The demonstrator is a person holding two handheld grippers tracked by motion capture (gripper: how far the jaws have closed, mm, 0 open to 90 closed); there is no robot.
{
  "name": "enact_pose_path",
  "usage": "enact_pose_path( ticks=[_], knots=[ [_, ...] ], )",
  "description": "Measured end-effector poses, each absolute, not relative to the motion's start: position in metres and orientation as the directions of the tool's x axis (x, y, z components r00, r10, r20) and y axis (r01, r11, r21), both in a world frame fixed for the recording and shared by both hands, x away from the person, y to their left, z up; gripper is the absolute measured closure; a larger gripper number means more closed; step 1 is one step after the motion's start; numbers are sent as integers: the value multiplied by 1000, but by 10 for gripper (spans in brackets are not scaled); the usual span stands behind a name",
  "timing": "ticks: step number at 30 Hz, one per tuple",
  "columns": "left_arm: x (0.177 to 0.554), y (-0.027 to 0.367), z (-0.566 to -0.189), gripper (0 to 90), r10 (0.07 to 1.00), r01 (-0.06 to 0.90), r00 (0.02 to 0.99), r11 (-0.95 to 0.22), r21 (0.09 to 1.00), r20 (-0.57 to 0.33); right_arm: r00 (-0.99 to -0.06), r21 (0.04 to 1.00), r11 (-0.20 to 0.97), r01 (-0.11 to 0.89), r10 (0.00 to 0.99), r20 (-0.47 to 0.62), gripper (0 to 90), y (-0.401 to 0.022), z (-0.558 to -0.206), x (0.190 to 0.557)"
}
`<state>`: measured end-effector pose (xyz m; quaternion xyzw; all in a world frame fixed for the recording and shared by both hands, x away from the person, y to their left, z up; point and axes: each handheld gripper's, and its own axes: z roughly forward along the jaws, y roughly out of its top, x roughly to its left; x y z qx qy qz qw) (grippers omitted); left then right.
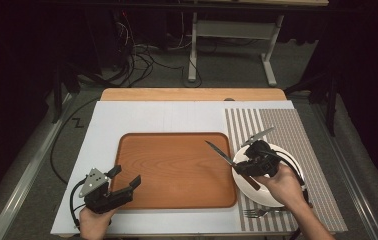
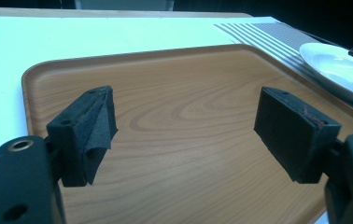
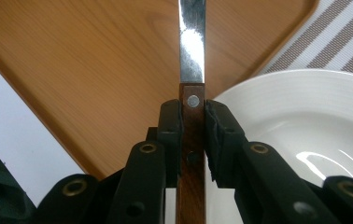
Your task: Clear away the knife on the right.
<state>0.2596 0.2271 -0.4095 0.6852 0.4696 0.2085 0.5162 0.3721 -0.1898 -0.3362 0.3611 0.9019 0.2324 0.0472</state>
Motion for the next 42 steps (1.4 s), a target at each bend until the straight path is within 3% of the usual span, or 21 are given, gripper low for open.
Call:
enact_pose_path(
  ticks=[23, 42],
  knots=[
    [260, 227, -410, 218, 857, 428, 476, -28, 903, -199, -776, 430, 677, 597, 623, 96, 778, -138, -352, 373],
    [259, 227, -410, 218, 856, 429, 477, -29, 903, -199, -790, 350, 741, 573, 613, -4, 777, -114, -387, 374]
  ],
)
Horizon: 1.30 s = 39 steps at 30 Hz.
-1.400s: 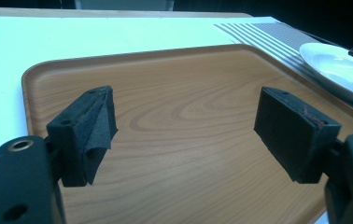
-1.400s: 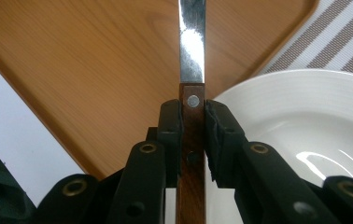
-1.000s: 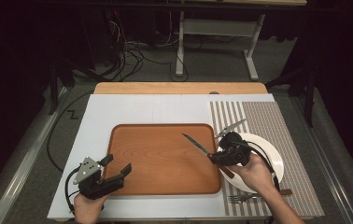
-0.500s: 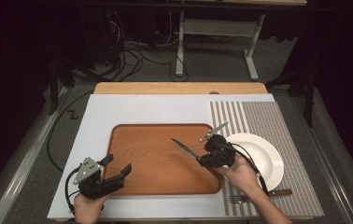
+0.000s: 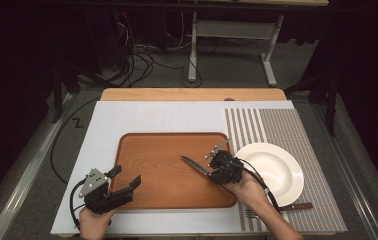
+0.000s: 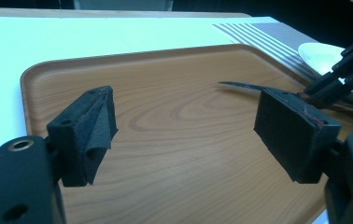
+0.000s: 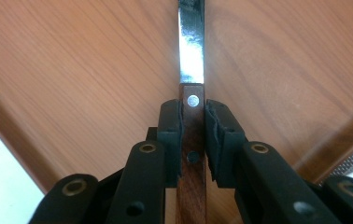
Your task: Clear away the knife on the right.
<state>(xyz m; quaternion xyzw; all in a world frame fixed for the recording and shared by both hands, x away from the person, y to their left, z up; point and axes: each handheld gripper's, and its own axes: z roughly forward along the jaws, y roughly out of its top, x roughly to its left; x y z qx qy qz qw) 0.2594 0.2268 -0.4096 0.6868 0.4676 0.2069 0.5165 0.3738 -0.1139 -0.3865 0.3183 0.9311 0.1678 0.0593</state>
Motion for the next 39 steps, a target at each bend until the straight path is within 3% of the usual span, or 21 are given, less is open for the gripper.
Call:
enact_pose_path(
  ticks=[22, 39],
  knots=[
    [259, 227, -409, 220, 856, 426, 477, -27, 904, -199, -790, 338, 759, 556, 609, -67, 729, -114, -396, 372],
    [259, 227, -409, 220, 855, 428, 479, -29, 903, -199, -742, 354, 722, 594, 662, -105, 698, -126, -396, 386]
  ],
)
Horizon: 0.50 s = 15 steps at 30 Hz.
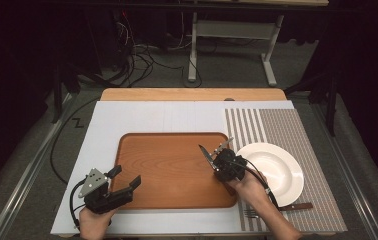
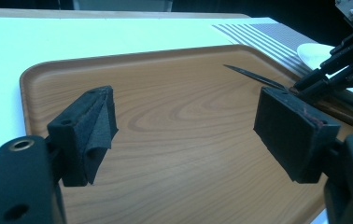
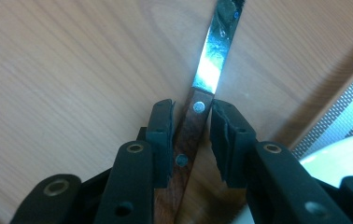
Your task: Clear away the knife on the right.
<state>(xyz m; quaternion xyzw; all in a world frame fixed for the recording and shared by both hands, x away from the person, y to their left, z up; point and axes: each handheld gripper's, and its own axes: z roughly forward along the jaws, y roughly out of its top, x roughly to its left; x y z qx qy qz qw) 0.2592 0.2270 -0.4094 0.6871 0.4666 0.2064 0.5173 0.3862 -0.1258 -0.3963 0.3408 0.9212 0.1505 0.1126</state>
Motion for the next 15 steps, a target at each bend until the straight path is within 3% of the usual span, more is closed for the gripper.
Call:
enact_pose_path(
  ticks=[7, 15],
  knots=[
    [259, 227, -409, 221, 855, 428, 479, -29, 903, -200, -723, 361, 699, 618, 685, -88, 688, -130, -396, 389],
    [259, 227, -409, 220, 855, 428, 480, -30, 903, -199, -724, 434, 657, 616, 690, -16, 587, -139, -386, 383]
  ],
)
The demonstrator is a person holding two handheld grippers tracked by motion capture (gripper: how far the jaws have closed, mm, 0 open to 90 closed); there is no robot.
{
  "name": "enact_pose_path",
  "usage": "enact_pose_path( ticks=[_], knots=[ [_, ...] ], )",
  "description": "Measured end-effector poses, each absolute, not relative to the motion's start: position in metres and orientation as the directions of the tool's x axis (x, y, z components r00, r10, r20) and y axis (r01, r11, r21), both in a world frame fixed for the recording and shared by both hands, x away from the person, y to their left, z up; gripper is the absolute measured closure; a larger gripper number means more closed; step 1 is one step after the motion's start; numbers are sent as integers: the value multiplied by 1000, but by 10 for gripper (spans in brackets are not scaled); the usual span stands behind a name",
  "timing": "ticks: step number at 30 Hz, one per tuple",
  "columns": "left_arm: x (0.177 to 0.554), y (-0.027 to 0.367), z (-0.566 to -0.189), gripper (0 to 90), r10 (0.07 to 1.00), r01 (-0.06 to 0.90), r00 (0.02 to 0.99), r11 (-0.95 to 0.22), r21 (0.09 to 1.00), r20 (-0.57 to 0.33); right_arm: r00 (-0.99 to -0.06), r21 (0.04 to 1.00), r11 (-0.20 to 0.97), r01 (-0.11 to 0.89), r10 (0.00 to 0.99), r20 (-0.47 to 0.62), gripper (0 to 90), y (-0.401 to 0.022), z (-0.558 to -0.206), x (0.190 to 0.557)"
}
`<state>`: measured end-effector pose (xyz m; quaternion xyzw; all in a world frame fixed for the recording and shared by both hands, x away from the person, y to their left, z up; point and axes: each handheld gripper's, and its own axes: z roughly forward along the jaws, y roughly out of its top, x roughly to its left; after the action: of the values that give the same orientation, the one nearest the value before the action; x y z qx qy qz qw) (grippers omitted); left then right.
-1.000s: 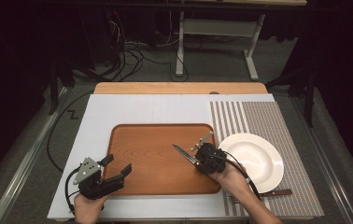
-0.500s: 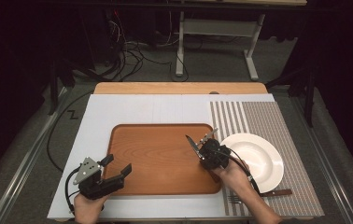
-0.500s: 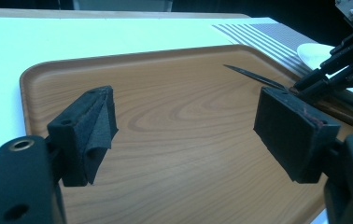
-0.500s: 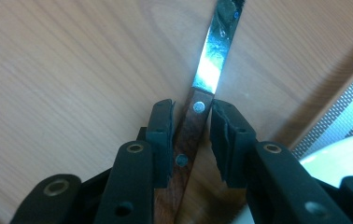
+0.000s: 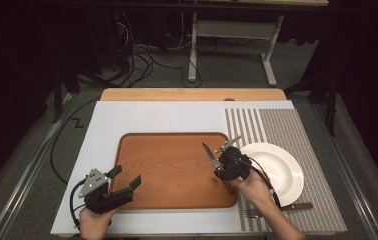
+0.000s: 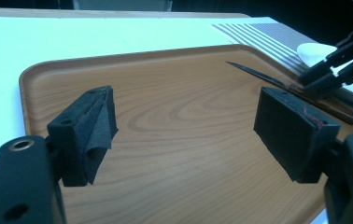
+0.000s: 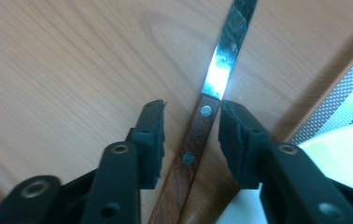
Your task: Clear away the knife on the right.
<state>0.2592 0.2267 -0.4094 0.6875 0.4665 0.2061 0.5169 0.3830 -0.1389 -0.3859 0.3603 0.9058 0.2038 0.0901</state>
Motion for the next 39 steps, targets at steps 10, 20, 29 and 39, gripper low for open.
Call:
enact_pose_path(
  ticks=[10, 20, 29, 39],
  knots=[
    [259, 227, -409, 220, 855, 428, 479, -29, 903, -200, -741, 562, 604, 565, 671, 23, 426, -165, -372, 369],
    [259, 226, -409, 220, 855, 428, 478, -28, 903, -200, -734, 667, 527, 528, 678, 46, 363, -192, -365, 356],
    [259, 227, -409, 220, 857, 428, 477, -29, 904, -198, -720, 720, 477, 505, 692, 47, 338, -214, -365, 344],
    [259, 227, -409, 221, 857, 427, 476, -30, 904, -197, -704, 772, 407, 489, 706, 74, 311, -240, -369, 331]
  ],
)
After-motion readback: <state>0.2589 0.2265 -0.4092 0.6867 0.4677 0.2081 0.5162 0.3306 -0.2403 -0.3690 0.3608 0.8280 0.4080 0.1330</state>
